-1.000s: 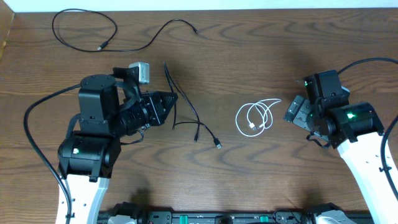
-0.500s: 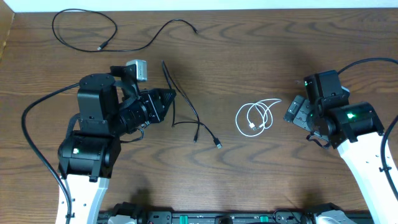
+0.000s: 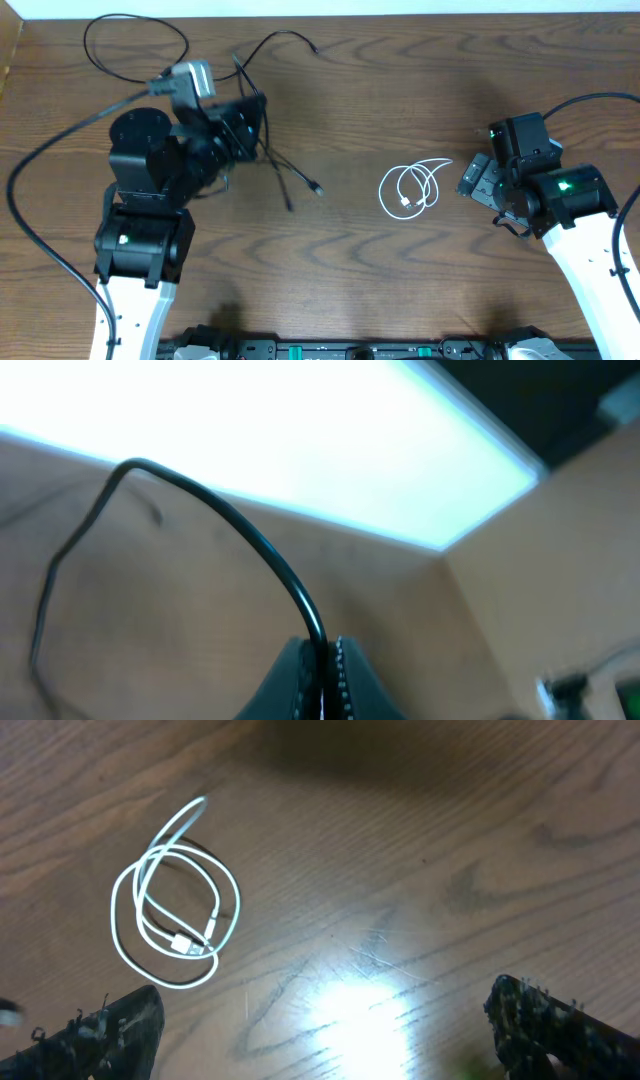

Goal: Untangle cables

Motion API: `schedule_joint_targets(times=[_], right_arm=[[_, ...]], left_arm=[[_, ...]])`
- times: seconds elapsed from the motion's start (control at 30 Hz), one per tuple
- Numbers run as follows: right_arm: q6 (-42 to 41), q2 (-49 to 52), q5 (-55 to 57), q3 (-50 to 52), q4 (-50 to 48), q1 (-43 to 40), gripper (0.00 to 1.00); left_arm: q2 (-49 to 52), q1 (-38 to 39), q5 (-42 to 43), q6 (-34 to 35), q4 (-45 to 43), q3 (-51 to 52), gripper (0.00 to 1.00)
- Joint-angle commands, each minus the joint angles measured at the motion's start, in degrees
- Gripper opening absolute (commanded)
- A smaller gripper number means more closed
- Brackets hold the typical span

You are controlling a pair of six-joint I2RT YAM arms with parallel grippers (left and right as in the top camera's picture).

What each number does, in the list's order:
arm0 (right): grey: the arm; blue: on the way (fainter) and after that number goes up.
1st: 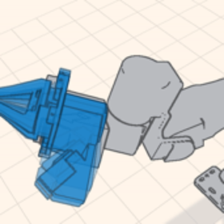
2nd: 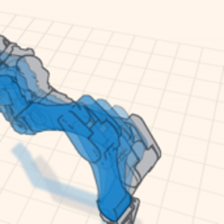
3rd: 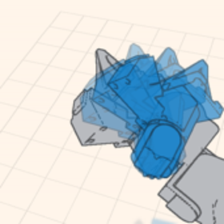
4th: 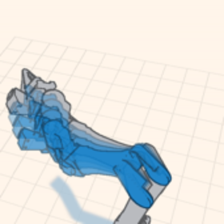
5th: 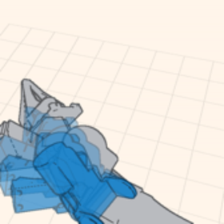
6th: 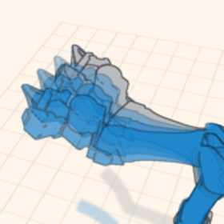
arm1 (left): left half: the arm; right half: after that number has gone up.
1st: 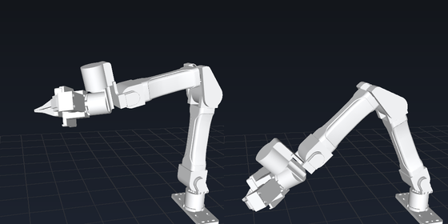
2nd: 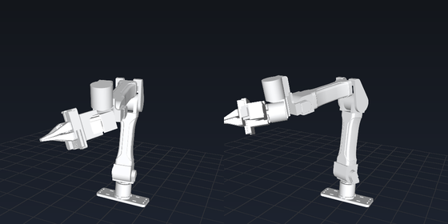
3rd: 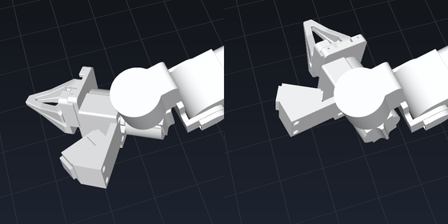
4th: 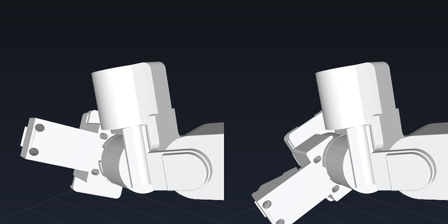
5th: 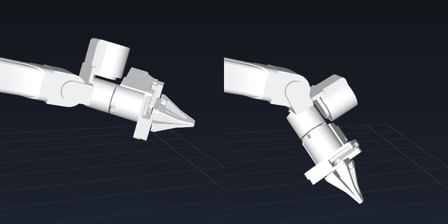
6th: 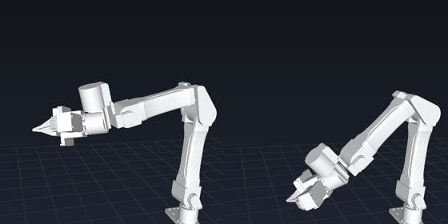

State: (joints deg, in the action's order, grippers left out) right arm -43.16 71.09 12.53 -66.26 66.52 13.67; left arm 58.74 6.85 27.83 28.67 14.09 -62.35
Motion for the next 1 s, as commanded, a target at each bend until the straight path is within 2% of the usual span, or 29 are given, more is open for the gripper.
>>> schedule_joint_targets(times=[0.0,0.2,0.3,0.63,0.97], right_arm=[[0.4,-0.6,1.3,-0.3,0.1,-0.2,0.99],[0.4,-0.6,1.3,-0.3,0.1,-0.2,0.99],[0.4,-0.6,1.3,-0.3,0.1,-0.2,0.99],[0.4,-0.6,1.3,-0.3,0.1,-0.2,0.99],[0.4,-0.6,1.3,-0.3,0.1,-0.2,0.99]], left_arm=[[2.6,-0.4,-4.5,7.6,-10.0,-1.3,0.08],[10.5,-0.4,-4.3,23.4,-30.2,-1.3,0.07],[15.1,-0.4,-4.3,25.7,-35.3,-1.3,0.07],[26.7,-1.9,-0.2,23.7,-30.9,-1.3,0.08],[28.1,-16.3,-0.5,20.7,-18.7,-1.3,0.07]])
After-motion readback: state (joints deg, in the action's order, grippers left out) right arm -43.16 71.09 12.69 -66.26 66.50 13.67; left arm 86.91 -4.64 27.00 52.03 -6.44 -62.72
